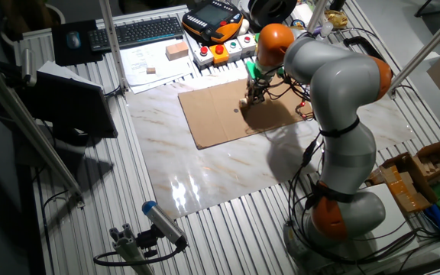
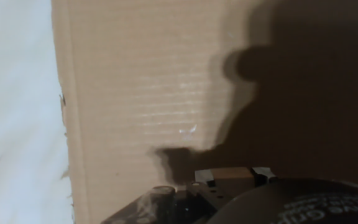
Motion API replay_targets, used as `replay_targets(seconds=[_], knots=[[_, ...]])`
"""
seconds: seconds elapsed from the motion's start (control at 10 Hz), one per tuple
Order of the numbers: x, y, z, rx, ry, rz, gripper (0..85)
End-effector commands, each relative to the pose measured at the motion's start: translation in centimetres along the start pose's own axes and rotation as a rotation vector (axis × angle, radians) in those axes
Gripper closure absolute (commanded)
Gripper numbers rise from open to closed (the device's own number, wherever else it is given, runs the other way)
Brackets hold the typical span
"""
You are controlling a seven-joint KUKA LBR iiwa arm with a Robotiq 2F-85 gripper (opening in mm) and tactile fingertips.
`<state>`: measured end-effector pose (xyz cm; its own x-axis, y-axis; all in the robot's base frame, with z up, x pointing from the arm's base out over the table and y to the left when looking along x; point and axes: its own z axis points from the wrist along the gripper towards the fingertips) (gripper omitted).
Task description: Use the gripper to push the small block from left to right
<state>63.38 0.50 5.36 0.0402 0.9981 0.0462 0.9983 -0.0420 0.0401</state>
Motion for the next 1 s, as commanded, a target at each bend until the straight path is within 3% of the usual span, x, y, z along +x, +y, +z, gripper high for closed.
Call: replay_targets(seconds=[0.0, 0.9], knots=[[0.3, 0.0, -0.1, -0.001, -0.001, 0.005, 84.0], [3.3, 0.0, 0.2, -0.004, 0.006, 0.012, 84.0]])
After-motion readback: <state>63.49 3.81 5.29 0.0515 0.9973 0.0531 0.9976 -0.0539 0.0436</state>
